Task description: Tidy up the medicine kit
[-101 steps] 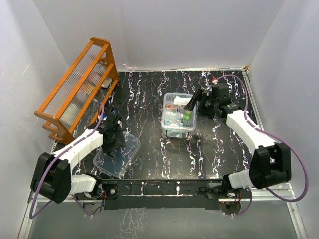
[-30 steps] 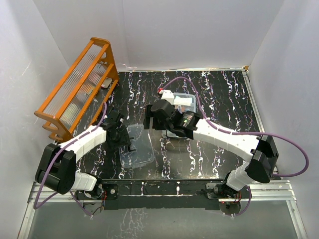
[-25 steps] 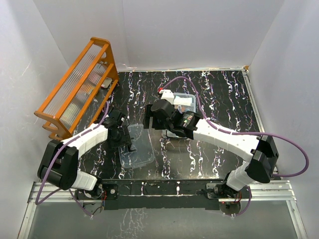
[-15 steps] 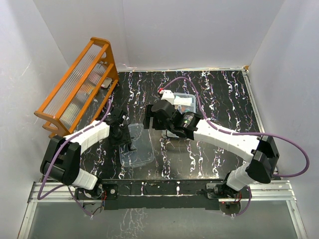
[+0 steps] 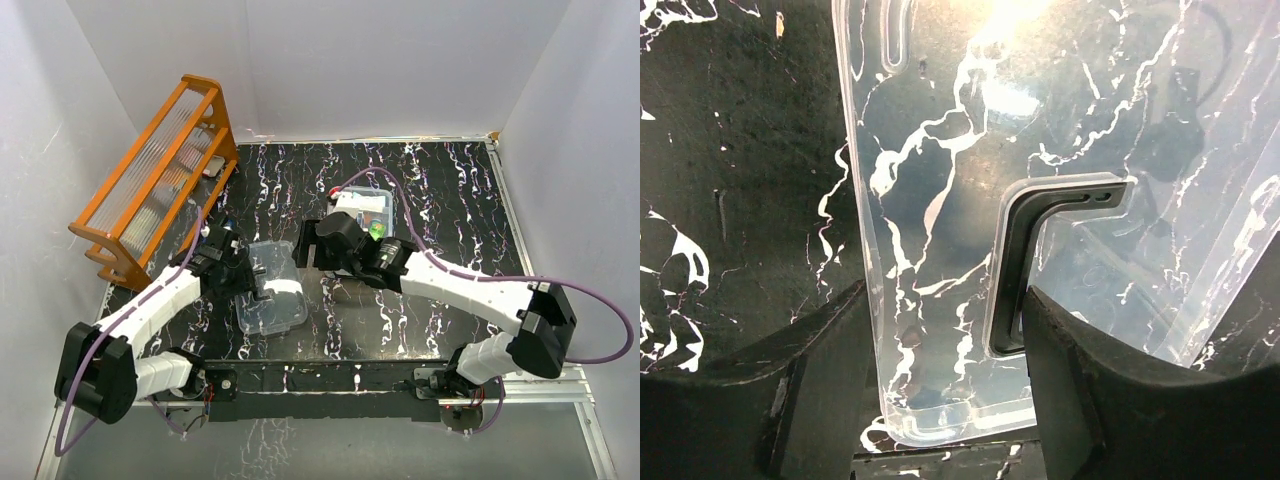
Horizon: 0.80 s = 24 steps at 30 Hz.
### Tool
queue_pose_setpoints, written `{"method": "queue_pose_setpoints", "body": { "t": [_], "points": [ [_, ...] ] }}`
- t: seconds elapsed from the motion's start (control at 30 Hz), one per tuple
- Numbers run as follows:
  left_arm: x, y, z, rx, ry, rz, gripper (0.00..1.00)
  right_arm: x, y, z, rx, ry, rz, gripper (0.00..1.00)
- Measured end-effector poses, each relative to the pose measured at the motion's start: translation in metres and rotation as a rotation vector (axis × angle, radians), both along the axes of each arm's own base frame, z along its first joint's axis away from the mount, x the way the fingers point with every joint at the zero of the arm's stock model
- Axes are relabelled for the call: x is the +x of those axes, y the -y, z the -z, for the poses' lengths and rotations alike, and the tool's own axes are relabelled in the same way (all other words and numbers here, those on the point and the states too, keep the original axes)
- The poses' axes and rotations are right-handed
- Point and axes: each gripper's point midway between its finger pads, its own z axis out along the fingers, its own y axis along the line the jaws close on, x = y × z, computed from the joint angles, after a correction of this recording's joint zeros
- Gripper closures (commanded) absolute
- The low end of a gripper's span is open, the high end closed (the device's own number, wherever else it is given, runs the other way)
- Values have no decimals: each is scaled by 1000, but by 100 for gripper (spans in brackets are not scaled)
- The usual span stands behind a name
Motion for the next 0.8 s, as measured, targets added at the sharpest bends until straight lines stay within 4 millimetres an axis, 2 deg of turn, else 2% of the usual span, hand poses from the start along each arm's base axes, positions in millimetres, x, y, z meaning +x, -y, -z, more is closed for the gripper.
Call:
{"method": "queue_pose_setpoints", "body": {
  "t": [0.33,0.63,0.8],
  "points": [
    [4,6,-24,-54,71,5,62,6,3,-32,107,48,13,22],
    [29,34,-99,-198,232,75,59,30,38,-59,182,74,17,15],
    [36,53,-127,-282,266,138,58,33,53,-75,249,101,-32,12]
  ]
}}
